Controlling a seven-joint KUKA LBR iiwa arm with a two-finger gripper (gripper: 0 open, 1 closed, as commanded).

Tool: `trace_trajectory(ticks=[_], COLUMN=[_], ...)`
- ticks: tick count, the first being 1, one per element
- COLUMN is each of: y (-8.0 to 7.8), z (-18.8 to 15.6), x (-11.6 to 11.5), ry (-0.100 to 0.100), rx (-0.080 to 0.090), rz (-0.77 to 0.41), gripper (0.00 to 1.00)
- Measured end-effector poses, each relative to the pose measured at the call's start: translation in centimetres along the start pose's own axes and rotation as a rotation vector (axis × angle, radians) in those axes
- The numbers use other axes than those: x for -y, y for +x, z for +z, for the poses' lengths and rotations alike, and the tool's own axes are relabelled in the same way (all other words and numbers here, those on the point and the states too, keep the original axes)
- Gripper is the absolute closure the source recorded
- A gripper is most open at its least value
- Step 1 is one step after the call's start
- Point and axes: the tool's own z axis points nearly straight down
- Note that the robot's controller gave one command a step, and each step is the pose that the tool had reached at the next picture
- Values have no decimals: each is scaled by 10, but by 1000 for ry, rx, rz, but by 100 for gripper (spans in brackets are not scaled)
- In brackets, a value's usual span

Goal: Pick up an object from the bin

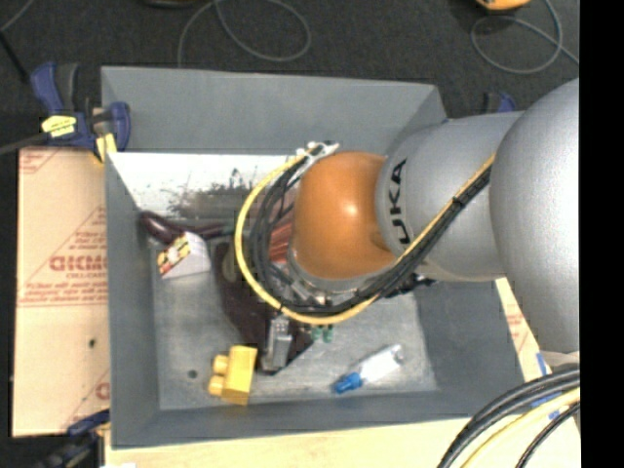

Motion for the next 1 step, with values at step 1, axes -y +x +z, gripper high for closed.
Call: trace_trajectory(ticks=[1], y=[-4], z=[41], x=[11], ry=[-6], rx=[14], rz=[165], gripper=[0])
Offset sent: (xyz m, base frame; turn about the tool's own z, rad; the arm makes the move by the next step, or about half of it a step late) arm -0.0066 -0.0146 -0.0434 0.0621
